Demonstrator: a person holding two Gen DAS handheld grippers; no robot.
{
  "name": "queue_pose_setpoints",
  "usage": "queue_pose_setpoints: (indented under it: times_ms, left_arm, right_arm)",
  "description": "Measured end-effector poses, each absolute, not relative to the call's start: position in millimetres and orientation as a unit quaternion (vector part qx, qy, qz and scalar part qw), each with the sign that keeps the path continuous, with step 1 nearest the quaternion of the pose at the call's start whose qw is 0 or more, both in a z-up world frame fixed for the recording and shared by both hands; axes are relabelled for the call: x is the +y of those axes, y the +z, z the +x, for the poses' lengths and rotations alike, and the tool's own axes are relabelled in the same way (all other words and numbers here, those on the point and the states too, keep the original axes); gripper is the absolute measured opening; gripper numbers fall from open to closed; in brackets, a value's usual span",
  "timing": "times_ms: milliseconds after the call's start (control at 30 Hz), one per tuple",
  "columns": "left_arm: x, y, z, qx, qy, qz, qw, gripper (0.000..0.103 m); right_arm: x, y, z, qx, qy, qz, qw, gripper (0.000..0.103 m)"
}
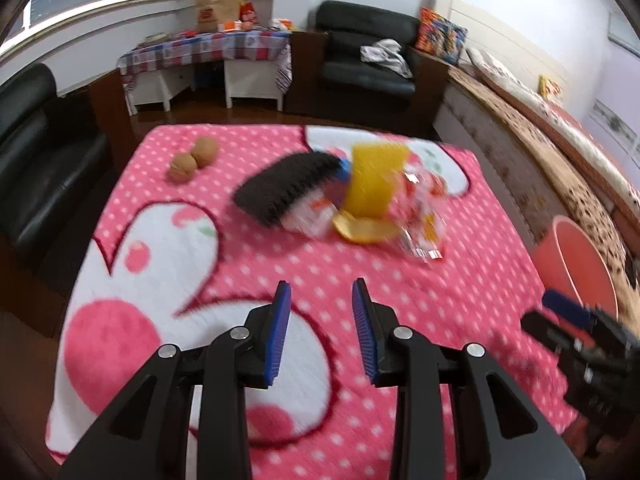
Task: Collect trash
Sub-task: 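Move both open grippers back over the brush and snack bag on the table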
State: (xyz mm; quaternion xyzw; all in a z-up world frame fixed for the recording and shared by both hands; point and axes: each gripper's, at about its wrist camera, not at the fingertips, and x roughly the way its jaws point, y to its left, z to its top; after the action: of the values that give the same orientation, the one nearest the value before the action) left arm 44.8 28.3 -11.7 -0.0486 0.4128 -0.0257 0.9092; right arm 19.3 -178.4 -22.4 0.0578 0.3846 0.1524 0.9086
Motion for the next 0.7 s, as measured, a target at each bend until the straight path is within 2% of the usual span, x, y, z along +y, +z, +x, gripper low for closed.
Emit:
queue_pose_setpoints:
  times_ms: [233,467,633,700]
  left_arm:
    - [26,4,88,0.391,-0.021,0.001,0.920,0.032]
    - [16,-12,129,0.411,-0.019,0.032,0.911,0.032]
    - [23,-18,137,0.410,-0.027,0.015,0.912,0.032]
    - [29,-20,138,0.408,-0.023,0.003,0.913,0.021]
  right_arm:
    - [-169,-24,37,0.391,0.157,0.054,0.905,0.056]
    - [-165,-25,53,0.396,0.160,0.049,0.903,0.056]
    - [-165,-28,64,0.403,0.164,0.061,0.898,0.056]
    - [-164,-30,67,0.406,0.165,0.065,0.896,0.056]
